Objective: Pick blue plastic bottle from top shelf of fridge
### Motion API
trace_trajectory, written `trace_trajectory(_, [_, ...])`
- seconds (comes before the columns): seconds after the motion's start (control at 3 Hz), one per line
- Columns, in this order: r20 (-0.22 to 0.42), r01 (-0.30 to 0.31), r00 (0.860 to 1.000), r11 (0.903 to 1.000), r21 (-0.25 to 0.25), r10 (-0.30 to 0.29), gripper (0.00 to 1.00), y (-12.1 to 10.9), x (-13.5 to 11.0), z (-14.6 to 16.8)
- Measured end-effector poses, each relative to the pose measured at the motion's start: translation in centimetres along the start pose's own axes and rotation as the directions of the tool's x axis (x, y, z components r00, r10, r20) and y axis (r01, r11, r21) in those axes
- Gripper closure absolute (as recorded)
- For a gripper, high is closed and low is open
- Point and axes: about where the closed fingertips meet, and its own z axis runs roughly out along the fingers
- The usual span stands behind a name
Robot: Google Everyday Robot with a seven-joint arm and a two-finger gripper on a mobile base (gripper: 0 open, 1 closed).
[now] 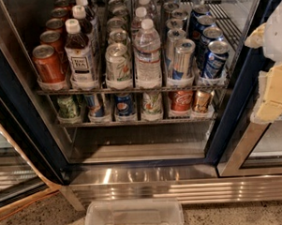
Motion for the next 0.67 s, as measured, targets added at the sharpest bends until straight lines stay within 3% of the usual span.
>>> trace_trajectory(0.33, [0.0,0.0,1.0,1.0,0.0,0.0,0.0,0.0,0.0,0.0])
trace_trajectory(0.67, [0.023,0.021,0.999,0.9987,0.047,-0.022,0.0,0.3,-1.4,1.1])
